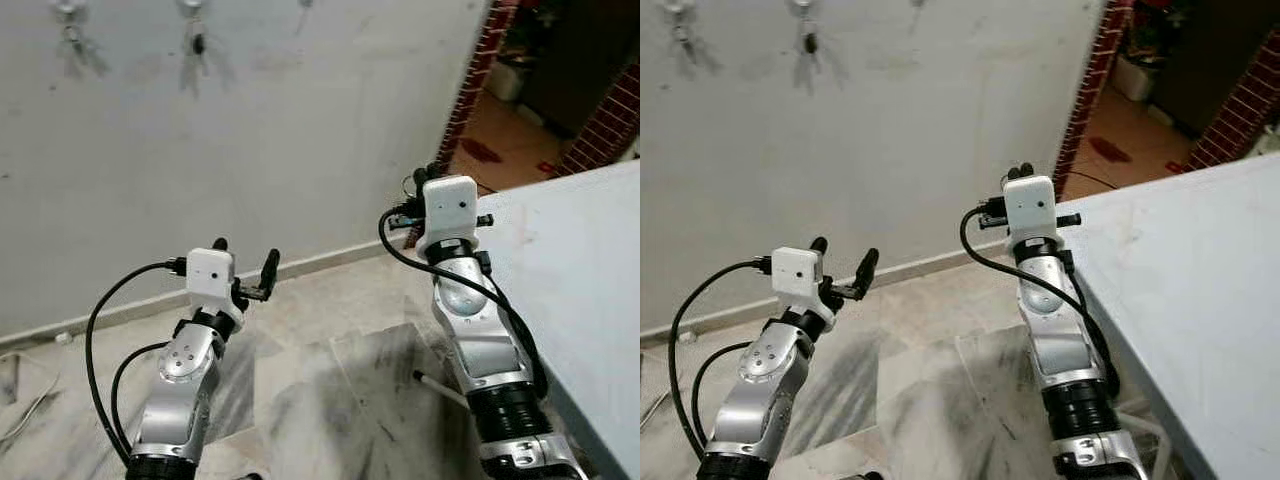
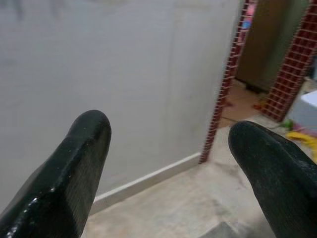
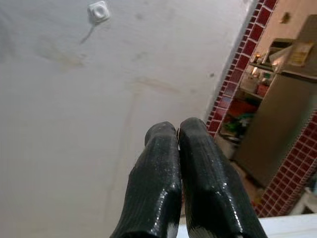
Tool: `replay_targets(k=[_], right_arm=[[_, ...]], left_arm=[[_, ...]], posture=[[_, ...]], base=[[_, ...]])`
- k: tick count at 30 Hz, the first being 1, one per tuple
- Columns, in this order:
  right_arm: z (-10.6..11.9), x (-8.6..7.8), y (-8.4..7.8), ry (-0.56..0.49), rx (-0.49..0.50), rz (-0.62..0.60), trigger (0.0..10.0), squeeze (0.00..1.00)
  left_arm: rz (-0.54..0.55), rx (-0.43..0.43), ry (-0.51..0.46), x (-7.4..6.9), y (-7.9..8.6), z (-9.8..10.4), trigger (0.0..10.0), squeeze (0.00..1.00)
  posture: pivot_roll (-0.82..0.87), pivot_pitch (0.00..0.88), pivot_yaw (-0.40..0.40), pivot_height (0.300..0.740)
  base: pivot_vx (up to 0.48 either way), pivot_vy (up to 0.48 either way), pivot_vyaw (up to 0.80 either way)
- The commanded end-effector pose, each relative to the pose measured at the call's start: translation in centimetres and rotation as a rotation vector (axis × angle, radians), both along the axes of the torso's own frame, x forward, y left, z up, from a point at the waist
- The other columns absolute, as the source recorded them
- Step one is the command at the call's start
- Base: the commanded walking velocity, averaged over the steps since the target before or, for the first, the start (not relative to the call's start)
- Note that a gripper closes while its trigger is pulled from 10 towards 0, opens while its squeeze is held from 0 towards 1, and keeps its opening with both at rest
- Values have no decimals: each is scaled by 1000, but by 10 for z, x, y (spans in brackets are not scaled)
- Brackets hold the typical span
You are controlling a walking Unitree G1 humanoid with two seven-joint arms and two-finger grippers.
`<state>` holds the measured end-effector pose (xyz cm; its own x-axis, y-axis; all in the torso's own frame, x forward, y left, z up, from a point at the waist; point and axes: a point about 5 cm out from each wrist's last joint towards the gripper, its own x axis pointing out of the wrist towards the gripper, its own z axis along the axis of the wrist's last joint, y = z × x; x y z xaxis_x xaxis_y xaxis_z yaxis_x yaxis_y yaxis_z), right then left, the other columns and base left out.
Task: Hang keys on a hook
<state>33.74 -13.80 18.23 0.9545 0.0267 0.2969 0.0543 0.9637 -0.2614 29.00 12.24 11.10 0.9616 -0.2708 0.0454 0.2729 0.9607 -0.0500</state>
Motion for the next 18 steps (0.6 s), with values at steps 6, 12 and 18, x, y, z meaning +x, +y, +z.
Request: replay_targets(k=[6,12,18], right_arm=[[7,-1,12,-31,-9,44,10000,0],[7,-1,15,-32,-11,49,10000,0],[8,-1,18,-36,-19,67,10000,0]], left_arm=[[14,14,-7,2,8,1,10000,0],[10,16,-9,3,7,2,10000,0],[12,18,-9,3,8,2,10000,0]], posture=[[-49,90,-22,740],[-46,87,-16,740],[-42,85,-16,740]], base=[[377,0,0],[377,0,0],[376,0,0]])
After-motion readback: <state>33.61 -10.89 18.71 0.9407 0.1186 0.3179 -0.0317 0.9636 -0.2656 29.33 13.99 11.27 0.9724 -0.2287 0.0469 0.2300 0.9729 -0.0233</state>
